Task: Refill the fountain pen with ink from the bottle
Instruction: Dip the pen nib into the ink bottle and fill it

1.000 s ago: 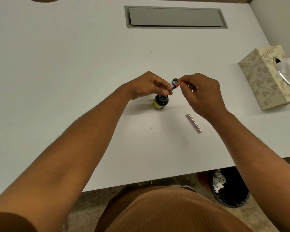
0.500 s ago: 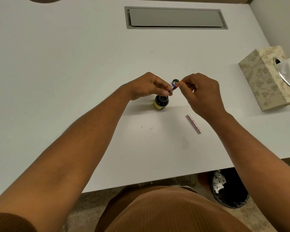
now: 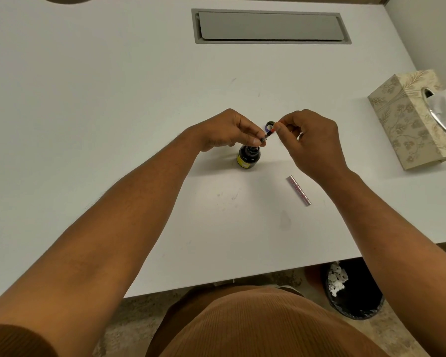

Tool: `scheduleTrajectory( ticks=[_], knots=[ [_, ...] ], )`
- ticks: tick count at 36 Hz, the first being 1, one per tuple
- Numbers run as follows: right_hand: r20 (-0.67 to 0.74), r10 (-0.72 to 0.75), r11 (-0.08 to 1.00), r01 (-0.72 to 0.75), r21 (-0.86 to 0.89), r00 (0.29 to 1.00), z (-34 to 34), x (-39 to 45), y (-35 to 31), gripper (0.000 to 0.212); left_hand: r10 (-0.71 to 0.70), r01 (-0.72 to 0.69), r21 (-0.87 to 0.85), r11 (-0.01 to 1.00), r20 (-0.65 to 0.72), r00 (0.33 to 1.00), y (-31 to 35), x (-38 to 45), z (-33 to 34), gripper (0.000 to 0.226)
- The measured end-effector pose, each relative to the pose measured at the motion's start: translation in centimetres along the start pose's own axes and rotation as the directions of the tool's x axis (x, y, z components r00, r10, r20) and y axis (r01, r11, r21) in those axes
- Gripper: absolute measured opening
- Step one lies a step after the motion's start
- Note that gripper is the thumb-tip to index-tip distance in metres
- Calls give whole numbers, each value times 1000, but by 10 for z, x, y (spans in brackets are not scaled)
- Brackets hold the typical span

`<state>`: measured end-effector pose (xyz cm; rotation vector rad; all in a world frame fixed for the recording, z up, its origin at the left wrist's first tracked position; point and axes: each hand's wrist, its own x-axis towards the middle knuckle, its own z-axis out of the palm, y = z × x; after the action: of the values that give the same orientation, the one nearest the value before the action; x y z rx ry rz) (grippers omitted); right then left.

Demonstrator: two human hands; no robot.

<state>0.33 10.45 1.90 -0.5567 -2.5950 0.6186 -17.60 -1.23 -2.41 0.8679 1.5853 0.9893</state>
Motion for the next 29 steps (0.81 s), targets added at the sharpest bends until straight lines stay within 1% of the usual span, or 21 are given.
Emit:
scheduleTrajectory(
  ticks=[10,14,19,29],
  knots=[
    [2,-10,1000,10,-17,1000,0,3,1,18,15,-15,11,1000,22,1000,-2,2,-2,19],
    [3,-12,1000,12,-11,1000,0,3,1,18,30,-28,-42,999,37,999,-3,5,-3,21],
    [-1,-15,1000,15,-10,1000,1,4,1,18,47,-45,-46,998,42,998,-4,6,-4,23],
    [-4,-19,1000,19,-2,1000,1,2,2,16,78,-77,-57,995,27,997,-5,5,-2,22]
  ],
)
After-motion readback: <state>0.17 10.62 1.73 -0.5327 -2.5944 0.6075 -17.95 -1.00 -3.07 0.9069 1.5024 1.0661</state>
